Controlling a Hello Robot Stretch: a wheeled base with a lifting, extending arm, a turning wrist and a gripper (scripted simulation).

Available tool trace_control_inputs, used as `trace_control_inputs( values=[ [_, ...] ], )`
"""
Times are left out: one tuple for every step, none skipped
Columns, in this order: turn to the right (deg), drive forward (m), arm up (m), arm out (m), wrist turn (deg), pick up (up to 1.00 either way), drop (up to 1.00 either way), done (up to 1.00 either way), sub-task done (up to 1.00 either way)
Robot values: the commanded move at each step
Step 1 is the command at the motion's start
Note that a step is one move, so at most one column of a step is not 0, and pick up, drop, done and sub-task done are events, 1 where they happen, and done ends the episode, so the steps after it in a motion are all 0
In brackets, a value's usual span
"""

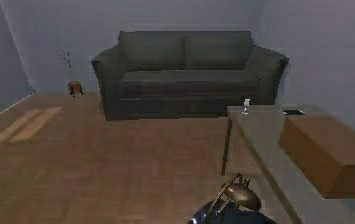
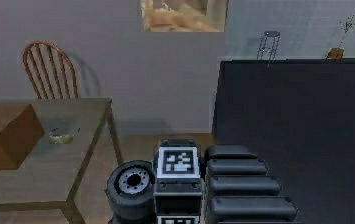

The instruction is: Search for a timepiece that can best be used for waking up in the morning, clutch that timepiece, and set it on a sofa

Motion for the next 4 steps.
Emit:
trace_control_inputs(
  values=[
    [0.0,1.00,0.00,0.00,0.0,0.00,0.00,0.00,0.00],
    [0.0,1.00,0.00,0.00,0.0,0.00,0.00,0.00,0.00],
    [-45.0,0.00,0.00,0.00,0.0,0.00,0.00,0.00,0.00],
    [-27.0,0.00,0.00,0.00,0.0,0.00,0.00,0.00,0.00]
  ],
)
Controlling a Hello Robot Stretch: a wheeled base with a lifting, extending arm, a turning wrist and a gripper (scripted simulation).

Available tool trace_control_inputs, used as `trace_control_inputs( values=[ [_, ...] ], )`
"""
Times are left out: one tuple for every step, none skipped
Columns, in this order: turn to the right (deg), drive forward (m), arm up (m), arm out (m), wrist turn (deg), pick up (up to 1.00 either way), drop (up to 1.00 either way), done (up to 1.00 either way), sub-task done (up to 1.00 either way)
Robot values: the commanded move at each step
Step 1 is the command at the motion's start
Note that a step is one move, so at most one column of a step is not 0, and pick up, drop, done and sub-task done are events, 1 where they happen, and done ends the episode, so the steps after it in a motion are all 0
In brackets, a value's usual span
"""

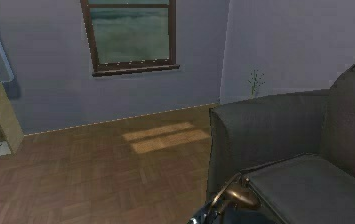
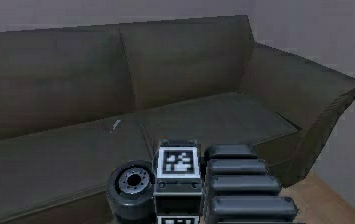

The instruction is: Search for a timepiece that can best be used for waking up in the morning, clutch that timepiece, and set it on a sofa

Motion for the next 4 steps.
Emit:
trace_control_inputs(
  values=[
    [0.0,0.00,0.00,0.48,0.0,0.00,0.00,0.00,0.00],
    [0.0,0.00,0.00,0.00,45.0,0.00,0.00,0.00,0.00],
    [0.0,0.00,0.00,0.00,45.0,0.00,0.00,0.00,0.00],
    [0.0,0.00,0.00,0.00,9.0,0.00,0.00,0.00,0.00]
  ],
)
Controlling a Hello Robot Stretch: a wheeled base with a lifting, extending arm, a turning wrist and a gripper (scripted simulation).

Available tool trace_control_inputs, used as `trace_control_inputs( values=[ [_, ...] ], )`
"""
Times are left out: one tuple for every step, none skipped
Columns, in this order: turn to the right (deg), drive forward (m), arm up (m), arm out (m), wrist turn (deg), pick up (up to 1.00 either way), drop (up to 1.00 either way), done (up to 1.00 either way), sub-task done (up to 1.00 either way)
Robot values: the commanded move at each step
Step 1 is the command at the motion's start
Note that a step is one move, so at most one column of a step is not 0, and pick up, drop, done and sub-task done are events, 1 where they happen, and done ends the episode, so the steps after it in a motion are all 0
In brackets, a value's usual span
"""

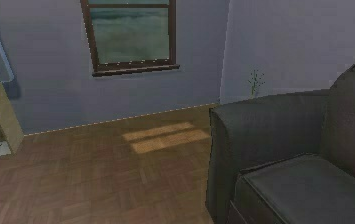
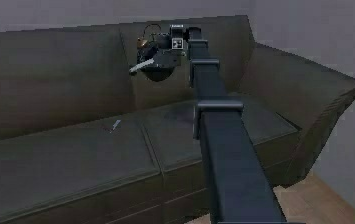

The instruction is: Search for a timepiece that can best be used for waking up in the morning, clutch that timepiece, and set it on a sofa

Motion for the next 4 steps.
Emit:
trace_control_inputs(
  values=[
    [0.0,0.00,-0.20,0.00,0.0,0.00,0.00,0.00,0.00],
    [0.0,0.00,-0.32,0.00,0.0,0.00,0.00,0.00,0.00],
    [0.0,0.00,0.00,0.00,0.0,0.00,1.00,0.00,0.00],
    [0.0,0.00,0.10,0.00,0.0,0.00,0.00,0.00,0.00]
  ],
)
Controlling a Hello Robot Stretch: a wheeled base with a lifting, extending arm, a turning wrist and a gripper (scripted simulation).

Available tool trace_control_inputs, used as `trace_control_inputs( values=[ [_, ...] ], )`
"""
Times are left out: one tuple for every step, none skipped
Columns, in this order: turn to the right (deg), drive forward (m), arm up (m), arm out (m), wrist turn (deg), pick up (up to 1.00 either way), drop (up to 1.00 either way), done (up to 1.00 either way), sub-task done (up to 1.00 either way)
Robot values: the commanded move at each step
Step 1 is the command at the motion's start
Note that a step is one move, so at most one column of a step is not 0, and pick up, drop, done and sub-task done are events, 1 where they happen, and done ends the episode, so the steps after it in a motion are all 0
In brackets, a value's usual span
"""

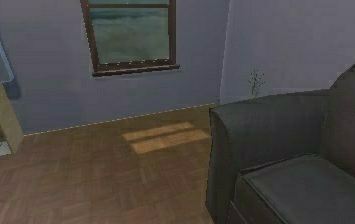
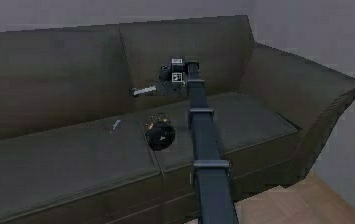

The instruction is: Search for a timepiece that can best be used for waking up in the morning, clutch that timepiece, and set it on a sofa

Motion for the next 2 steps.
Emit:
trace_control_inputs(
  values=[
    [0.0,0.00,0.00,-0.08,0.0,0.00,0.00,0.00,0.00],
    [0.0,0.00,0.00,0.00,0.0,0.00,0.00,1.00,0.00]
  ],
)
